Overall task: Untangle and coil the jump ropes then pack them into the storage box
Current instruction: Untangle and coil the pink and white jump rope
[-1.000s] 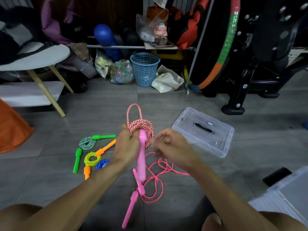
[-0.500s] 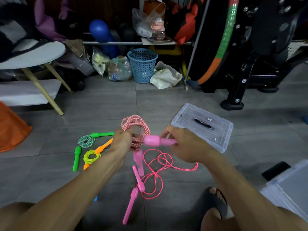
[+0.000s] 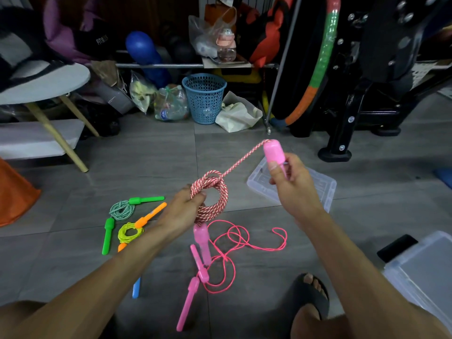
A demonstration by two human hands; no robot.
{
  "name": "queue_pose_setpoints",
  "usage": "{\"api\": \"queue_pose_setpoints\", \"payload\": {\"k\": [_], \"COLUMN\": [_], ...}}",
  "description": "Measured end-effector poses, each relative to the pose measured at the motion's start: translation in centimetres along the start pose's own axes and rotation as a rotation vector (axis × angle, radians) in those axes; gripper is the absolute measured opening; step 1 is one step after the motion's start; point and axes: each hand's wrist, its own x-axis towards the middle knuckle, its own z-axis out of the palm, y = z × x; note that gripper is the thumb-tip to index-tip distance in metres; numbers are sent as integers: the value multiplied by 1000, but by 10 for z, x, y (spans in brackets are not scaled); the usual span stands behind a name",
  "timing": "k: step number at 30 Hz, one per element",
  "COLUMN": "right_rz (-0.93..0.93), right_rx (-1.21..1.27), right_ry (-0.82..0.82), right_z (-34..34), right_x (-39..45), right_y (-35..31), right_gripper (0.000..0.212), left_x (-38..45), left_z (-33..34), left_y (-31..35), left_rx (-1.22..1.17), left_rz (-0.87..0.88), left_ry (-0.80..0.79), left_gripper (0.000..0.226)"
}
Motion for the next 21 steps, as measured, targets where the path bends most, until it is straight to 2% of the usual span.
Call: {"api": "queue_pose_setpoints", "payload": {"k": [4, 6, 8, 10, 12, 15, 18, 21], "right_rz": [192, 339, 473, 529, 530, 529, 521, 512], "right_rx": [201, 429, 682, 904, 1039, 1083, 1066, 1037], "right_ry": [84, 76, 53, 60, 55, 45, 67, -7], "right_z": [14, 23, 27, 28, 30, 32, 32, 33], "right_x": [-5, -6, -5, -4, -5, -7, -9, -11], "right_y": [6, 6, 4, 0, -4, -8, -5, -2], "right_gripper": [7, 6, 17, 24, 18, 11, 28, 33], "left_x": [-12, -14, -16, -19, -21, -23, -21, -20], "left_z": [4, 6, 5, 5, 4, 4, 3, 1], "left_y": [11, 12, 14, 17, 22, 25, 23, 24], "left_rx": [-191, -298, -382, -450, -486, -478, -501, -548], "left_rz": [58, 50, 30, 9, 20, 30, 34, 16], "left_ry": [-181, -241, -284, -319, -361, -372, -324, -333], "left_gripper": [26, 20, 13, 11, 12, 20, 18, 35]}}
